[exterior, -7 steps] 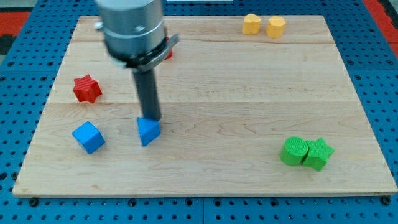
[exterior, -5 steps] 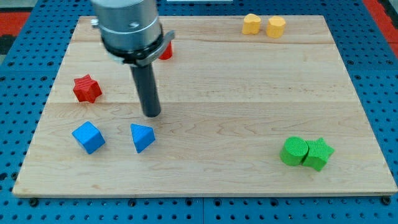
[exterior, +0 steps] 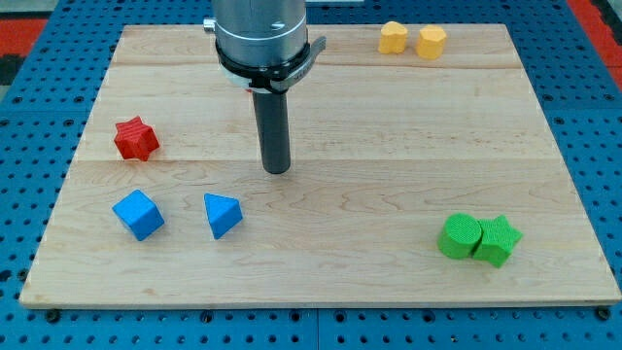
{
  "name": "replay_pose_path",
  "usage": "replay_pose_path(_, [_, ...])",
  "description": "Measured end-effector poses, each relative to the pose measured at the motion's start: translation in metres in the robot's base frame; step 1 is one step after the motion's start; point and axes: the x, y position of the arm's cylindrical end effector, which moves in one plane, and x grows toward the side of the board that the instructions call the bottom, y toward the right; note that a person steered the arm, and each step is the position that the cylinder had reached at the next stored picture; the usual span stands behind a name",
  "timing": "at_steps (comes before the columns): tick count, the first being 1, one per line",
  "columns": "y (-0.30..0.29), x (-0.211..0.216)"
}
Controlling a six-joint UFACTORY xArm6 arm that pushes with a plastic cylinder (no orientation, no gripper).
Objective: Move the red circle to the center
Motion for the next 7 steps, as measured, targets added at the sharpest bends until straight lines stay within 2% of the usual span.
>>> replay_pose_path(2, [0.033, -0.015])
replay_pose_path(3, [0.066, -0.064])
replay_pose_path(5, [0.022, -0.190])
replay_pose_path(6, [-0.043, -0.190])
replay_pose_path(7, [-0.045, -0.141])
